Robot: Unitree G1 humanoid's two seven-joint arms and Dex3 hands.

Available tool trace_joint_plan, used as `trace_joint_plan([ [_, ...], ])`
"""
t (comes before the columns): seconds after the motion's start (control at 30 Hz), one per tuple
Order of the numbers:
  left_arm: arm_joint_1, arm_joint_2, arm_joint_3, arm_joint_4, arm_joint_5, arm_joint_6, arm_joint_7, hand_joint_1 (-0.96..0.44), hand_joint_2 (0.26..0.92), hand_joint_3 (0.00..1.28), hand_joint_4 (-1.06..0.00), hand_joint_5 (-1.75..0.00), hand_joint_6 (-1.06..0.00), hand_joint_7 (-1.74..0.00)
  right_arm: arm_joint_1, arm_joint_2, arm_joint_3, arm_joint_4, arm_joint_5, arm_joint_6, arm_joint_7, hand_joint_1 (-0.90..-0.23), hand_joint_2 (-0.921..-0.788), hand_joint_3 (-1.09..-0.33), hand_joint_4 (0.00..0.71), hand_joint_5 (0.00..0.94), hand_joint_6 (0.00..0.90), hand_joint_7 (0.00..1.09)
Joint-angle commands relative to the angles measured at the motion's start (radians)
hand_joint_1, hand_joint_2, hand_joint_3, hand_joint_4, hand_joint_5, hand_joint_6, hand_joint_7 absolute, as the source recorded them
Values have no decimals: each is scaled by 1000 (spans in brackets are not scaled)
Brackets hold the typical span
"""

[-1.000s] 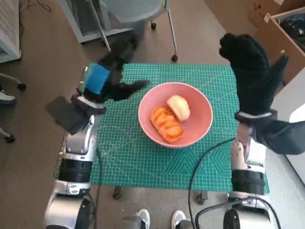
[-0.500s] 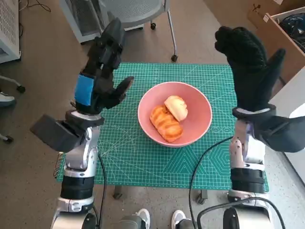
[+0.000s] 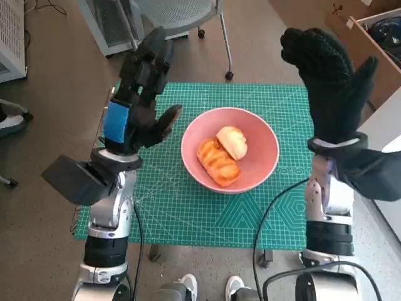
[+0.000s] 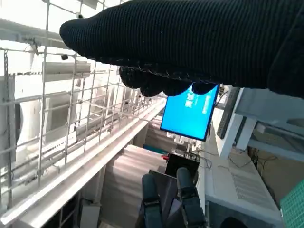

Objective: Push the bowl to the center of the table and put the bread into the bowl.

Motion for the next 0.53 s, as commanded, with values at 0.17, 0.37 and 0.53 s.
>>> trace_joint_plan([
  [0.17, -3, -14, -5, 2, -14, -4, -11, -675, 921, 305, -81, -56, 1, -488, 39, -17, 13, -32, -38, 34, -33, -538, -921, -528, 361, 1, 272, 381],
  [0.37, -19, -19, -3, 18, -17, -13, -19, -668, 921, 302, -81, -57, 1, -489, 38, -30, 11, -38, -50, 45, -45, -546, -921, -527, 361, 1, 272, 378],
  [0.53, -32, -21, 1, 31, -20, -18, -27, -674, 921, 299, -77, -56, 1, -489, 44, -36, 14, -62, -58, 57, -57, -551, -921, -527, 360, 0, 270, 377],
])
